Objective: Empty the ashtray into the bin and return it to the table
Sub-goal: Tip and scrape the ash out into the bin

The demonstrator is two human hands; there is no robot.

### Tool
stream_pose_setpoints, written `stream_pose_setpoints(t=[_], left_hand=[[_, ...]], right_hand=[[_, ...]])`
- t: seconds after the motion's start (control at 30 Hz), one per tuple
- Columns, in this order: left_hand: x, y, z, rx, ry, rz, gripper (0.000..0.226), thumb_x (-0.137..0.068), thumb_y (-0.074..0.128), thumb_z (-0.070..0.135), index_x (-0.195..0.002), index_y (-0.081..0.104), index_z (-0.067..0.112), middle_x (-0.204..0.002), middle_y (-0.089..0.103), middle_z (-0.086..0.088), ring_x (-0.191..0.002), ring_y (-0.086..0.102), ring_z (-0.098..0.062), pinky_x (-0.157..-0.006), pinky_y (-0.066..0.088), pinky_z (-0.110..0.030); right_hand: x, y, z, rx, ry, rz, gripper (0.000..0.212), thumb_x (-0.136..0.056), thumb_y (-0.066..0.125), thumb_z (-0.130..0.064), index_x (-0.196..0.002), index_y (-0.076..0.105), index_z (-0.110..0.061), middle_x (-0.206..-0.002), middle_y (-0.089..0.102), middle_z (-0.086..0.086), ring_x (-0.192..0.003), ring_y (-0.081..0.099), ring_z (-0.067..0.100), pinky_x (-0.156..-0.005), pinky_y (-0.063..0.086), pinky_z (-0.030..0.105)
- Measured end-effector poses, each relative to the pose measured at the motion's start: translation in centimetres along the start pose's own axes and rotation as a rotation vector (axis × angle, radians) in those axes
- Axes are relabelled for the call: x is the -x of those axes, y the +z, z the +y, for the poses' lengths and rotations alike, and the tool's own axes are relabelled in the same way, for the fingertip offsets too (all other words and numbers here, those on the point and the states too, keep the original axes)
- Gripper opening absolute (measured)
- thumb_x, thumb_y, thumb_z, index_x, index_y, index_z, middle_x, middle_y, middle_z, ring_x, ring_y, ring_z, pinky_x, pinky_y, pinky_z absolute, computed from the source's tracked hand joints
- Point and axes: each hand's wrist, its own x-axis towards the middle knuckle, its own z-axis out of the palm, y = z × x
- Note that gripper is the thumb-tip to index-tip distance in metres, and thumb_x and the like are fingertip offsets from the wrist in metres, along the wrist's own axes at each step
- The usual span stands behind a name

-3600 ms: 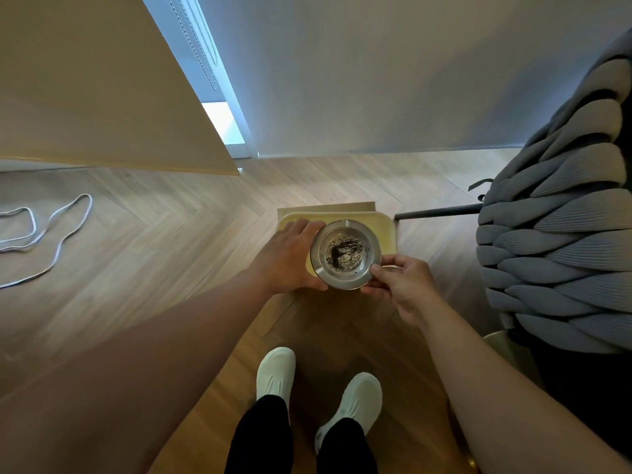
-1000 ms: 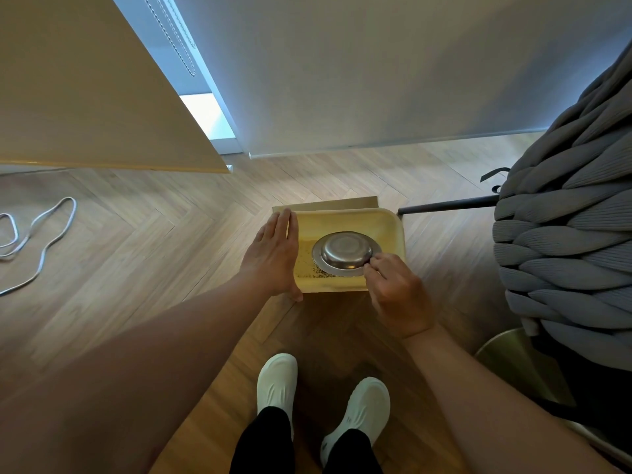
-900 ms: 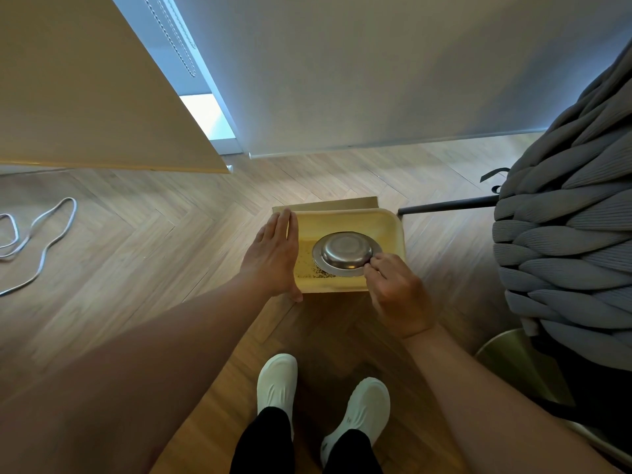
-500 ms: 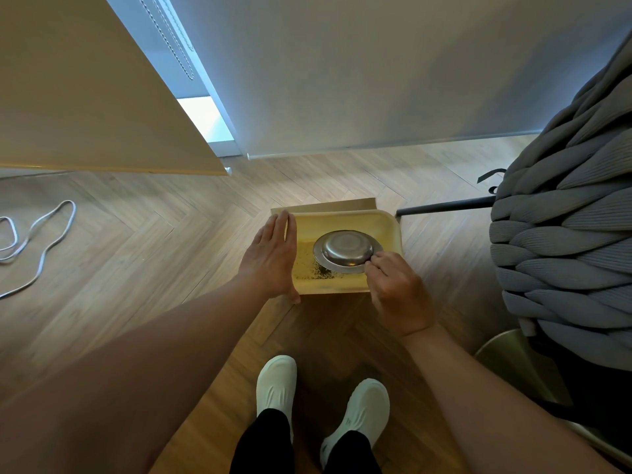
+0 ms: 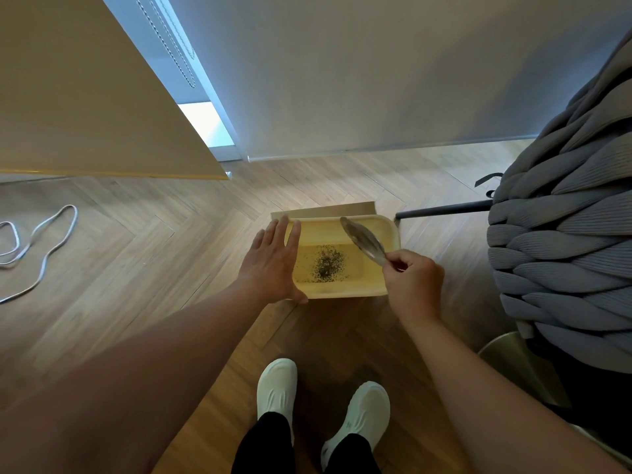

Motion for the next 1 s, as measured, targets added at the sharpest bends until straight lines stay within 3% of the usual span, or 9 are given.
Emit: stream_pose_setpoints(t=[0.1, 0.23, 0.33, 0.43, 0.63, 0.83, 1.0], left_hand=[[0.0, 0.1, 0.0, 0.007, 0.004, 0.024, 0.144, -0.059, 0.079, 0.07, -0.155, -0.012, 0.014, -0.165, -0.012, -0.016, -0.153, -0.008, -0.034, -0.125, 0.005, -0.047], [-0.1, 0.0, -0.1, 0.003, 0.017, 0.06, 0.139, -0.06, 0.08, 0.067, -0.156, -0.005, 0.014, -0.165, -0.002, -0.015, -0.153, -0.001, -0.033, -0.125, 0.01, -0.047], [-0.2, -0.2, 0.0, 0.004, 0.032, 0.086, 0.133, -0.062, 0.08, 0.065, -0.156, 0.001, 0.014, -0.164, 0.005, -0.014, -0.152, 0.006, -0.033, -0.124, 0.013, -0.045], [-0.3, -0.3, 0.1, 0.014, 0.063, 0.133, 0.125, -0.063, 0.081, 0.062, -0.155, 0.01, 0.013, -0.161, 0.016, -0.012, -0.149, 0.016, -0.031, -0.121, 0.021, -0.044], [-0.6, -0.1, 0.4, 0.092, 0.117, 0.092, 0.115, -0.07, 0.08, 0.055, -0.155, 0.013, 0.017, -0.155, 0.034, -0.008, -0.144, 0.029, -0.028, -0.118, 0.029, -0.042], [-0.4, 0.1, 1.4, 0.282, 0.079, 0.003, 0.112, -0.07, 0.084, 0.047, -0.154, 0.013, 0.027, -0.145, 0.051, -0.003, -0.129, 0.05, -0.025, -0.102, 0.049, -0.044], [-0.4, -0.1, 1.8, 0.345, 0.061, 0.027, 0.114, -0.066, 0.086, 0.048, -0.153, 0.016, 0.026, -0.137, 0.057, -0.002, -0.115, 0.059, -0.024, -0.091, 0.054, -0.043]], right_hand=[[-0.4, 0.0, 0.3, -0.081, 0.184, 0.009, 0.011, -0.085, 0.073, -0.008, -0.096, 0.077, -0.009, -0.087, 0.075, 0.004, -0.074, 0.064, 0.007, -0.062, 0.046, 0.009], [-0.8, -0.1, 0.3, -0.218, 0.32, -0.008, 0.012, -0.084, 0.075, -0.007, -0.084, 0.074, -0.02, -0.084, 0.074, 0.001, -0.076, 0.073, 0.015, -0.067, 0.06, 0.027], [-0.8, -0.1, 0.2, -0.323, 0.385, -0.009, 0.031, -0.082, 0.075, -0.004, -0.072, 0.066, -0.032, -0.081, 0.073, 0.0, -0.066, 0.074, 0.012, -0.062, 0.061, 0.024], [-1.0, 0.0, 0.1, -0.415, 0.473, -0.009, 0.024, -0.083, 0.075, -0.002, -0.078, 0.069, -0.025, -0.081, 0.073, 0.002, -0.066, 0.074, 0.006, -0.059, 0.06, 0.021], [-1.1, 0.3, 0.3, -0.577, 0.603, -0.067, 0.021, -0.084, 0.072, 0.001, -0.08, 0.067, -0.019, -0.085, 0.073, 0.006, -0.068, 0.076, 0.015, -0.058, 0.06, 0.022], [-1.1, 0.7, 1.0, -0.657, 0.672, -0.184, 0.015, -0.086, 0.07, 0.002, -0.088, 0.066, -0.012, -0.089, 0.073, 0.011, -0.07, 0.076, 0.021, -0.059, 0.06, 0.026], [-1.1, 0.8, 1.2, -0.671, 0.68, -0.237, 0.014, -0.084, 0.071, 0.002, -0.093, 0.068, -0.008, -0.088, 0.074, 0.014, -0.07, 0.076, 0.019, -0.058, 0.059, 0.027]])
